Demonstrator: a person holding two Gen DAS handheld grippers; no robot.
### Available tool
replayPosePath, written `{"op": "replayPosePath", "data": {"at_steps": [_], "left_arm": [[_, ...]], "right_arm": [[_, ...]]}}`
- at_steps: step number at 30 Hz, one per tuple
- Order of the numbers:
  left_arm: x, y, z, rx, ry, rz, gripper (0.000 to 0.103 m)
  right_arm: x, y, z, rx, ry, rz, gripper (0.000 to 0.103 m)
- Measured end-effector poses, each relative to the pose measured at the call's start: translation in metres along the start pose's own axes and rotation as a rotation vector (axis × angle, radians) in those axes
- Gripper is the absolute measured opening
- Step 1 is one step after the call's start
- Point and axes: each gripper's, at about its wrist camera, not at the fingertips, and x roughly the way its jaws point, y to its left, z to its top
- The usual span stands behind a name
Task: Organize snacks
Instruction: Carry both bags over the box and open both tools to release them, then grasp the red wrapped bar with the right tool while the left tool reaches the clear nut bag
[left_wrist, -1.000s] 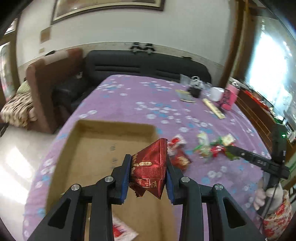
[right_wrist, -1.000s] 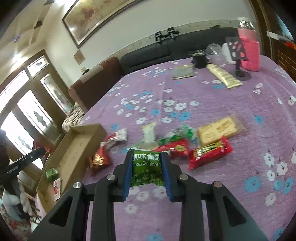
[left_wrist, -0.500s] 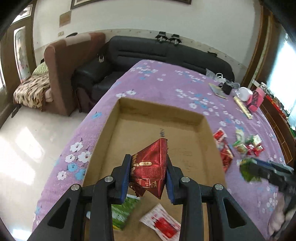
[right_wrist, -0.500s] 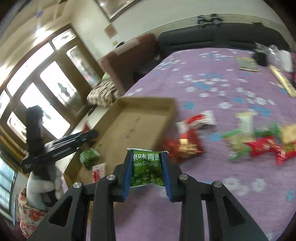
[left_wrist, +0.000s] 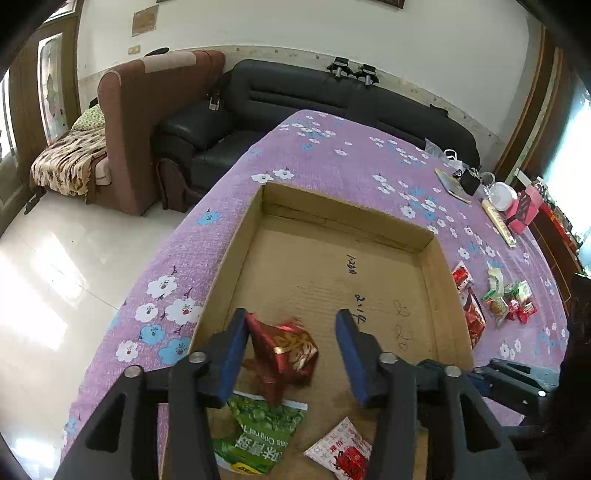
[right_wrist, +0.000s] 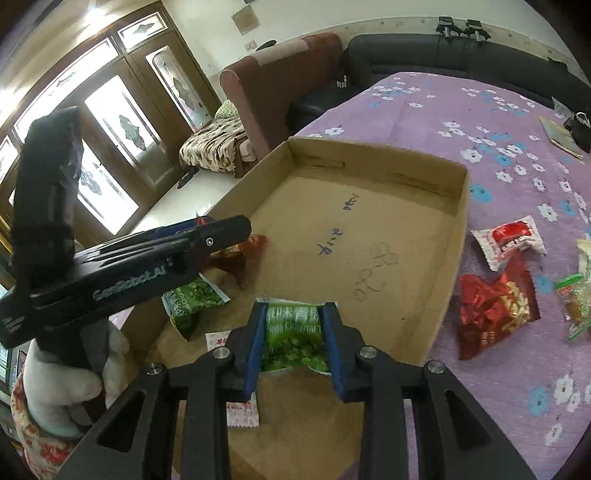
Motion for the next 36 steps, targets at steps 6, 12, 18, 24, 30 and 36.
{"op": "replayPosePath", "data": {"at_steps": [6, 12, 18, 24, 30, 36], "left_arm": [[-0.031, -0.015, -0.008, 0.016, -0.092, 0.134, 0.071], [-0.072, -0.047, -0.024, 0.066, -0.226, 0.319, 0.093], [-0.091, -0.085, -0.041, 0.150, -0.272, 0.371, 0.093], [-0.096, -0.112, -0.048, 0.214, -0.274, 0.373, 0.093], [-0.098, -0.127, -0.050, 0.243, -0.267, 0.368, 0.093], [-0.094, -0.140, -0.052, 0.269, -0.253, 0.364, 0.094]], "right_arm": [[-0.020, 0.004, -0.004, -0.034, -0.055, -0.016, 0.034], [-0.050, -0.017, -0.012, 0.009, -0.113, -0.030, 0.038], [-0.074, -0.045, -0.029, 0.065, -0.142, -0.061, 0.039], [-0.086, -0.076, -0.043, 0.128, -0.146, -0.085, 0.039], [-0.100, -0.100, -0.053, 0.179, -0.166, -0.099, 0.039], [-0.117, -0.124, -0.060, 0.219, -0.188, -0.124, 0.039]]}}
